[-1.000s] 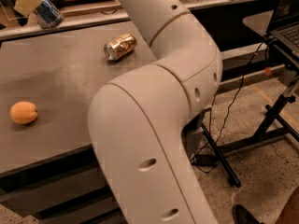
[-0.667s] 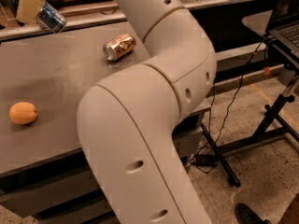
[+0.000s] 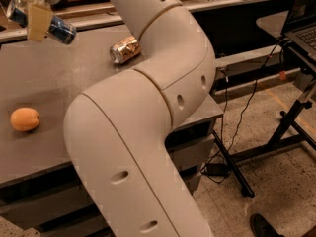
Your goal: Knock redbull can over
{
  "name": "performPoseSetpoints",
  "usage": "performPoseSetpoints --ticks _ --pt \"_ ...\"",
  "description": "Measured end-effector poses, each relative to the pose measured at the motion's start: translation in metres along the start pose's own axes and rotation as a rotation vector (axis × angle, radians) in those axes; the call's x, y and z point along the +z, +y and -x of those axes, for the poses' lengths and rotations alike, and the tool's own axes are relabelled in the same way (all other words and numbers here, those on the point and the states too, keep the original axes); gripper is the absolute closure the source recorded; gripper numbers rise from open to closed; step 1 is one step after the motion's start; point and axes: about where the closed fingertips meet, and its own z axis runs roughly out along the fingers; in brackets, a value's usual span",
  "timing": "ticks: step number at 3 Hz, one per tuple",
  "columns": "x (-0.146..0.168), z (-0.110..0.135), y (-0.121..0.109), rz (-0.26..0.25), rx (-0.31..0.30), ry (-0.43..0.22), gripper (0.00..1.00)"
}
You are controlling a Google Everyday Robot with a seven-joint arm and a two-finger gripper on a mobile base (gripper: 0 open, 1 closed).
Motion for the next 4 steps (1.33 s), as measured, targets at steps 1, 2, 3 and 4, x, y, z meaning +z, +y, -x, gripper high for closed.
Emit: performPoseSetpoints --ticks 1,2,3,4 --pt "0.004 -0.001 0.006 0.024 -0.065 0.050 1.00" --pt "0.000 -0.013 0.016 0.030 -0.048 0.142 1.00" --pt "0.006 -0.042 0.032 0.050 0.029 0.293 1.00" --pt "0.022 -0.062 0.031 0.050 0.053 0.335 1.00"
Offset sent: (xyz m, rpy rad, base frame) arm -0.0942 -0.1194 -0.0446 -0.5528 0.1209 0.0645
